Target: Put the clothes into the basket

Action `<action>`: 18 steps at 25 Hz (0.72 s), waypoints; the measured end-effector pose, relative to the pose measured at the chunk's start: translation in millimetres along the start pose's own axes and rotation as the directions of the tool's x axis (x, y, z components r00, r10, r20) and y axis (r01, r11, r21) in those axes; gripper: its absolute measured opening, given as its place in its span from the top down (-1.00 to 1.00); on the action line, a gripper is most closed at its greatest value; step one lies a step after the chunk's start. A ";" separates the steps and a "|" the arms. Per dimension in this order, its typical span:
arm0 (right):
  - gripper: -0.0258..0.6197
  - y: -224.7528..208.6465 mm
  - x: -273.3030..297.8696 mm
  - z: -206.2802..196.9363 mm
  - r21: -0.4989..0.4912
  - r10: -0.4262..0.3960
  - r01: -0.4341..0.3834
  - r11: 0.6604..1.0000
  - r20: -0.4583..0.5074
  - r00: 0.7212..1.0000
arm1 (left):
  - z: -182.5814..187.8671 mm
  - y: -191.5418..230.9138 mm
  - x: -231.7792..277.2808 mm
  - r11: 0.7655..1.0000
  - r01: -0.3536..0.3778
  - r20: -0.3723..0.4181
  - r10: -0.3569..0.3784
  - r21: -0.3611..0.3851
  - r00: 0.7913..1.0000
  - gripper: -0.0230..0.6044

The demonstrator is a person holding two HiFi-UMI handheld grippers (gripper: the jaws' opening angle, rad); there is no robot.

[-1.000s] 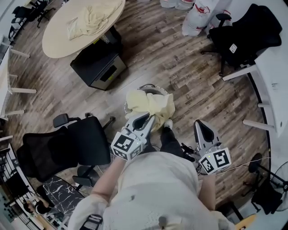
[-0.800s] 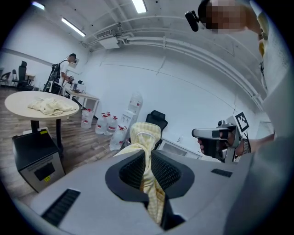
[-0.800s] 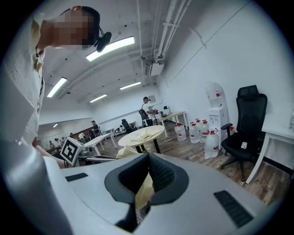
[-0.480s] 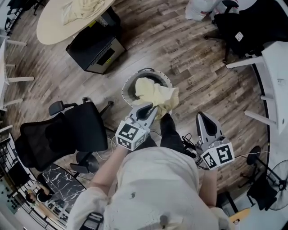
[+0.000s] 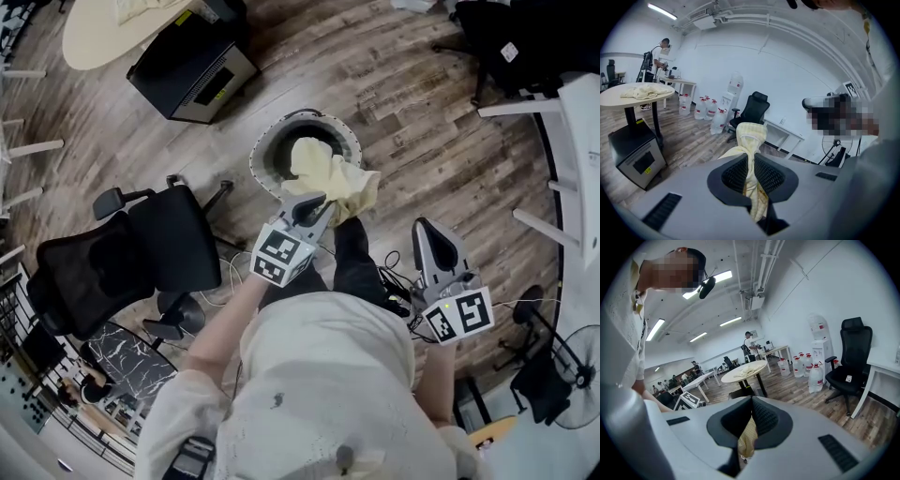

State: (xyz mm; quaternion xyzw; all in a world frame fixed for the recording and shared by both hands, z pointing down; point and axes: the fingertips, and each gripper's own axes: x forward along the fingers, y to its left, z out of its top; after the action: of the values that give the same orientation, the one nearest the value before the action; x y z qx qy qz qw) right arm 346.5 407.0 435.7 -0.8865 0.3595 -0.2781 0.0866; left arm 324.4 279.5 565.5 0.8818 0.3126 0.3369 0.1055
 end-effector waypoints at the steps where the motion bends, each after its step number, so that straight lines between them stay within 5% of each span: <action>1: 0.89 -0.7 0.9 -0.8 0.002 -0.002 0.002 1.000 0.000 1.000 | -6.7 1.2 3.5 1.000 0.003 -0.018 -0.003 0.001 1.000 0.76; 18: 0.89 -17.4 10.6 -26.7 0.034 -0.025 0.026 0.999 -0.038 0.999 | -93.2 38.6 59.6 1.000 -0.002 -0.201 0.007 0.025 0.980 0.75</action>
State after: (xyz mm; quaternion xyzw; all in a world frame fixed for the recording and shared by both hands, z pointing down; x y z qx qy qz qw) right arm 348.1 413.6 468.5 -0.8841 0.3448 -0.3018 0.0915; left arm 315.9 284.1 682.3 0.8451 0.3239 0.4208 0.0618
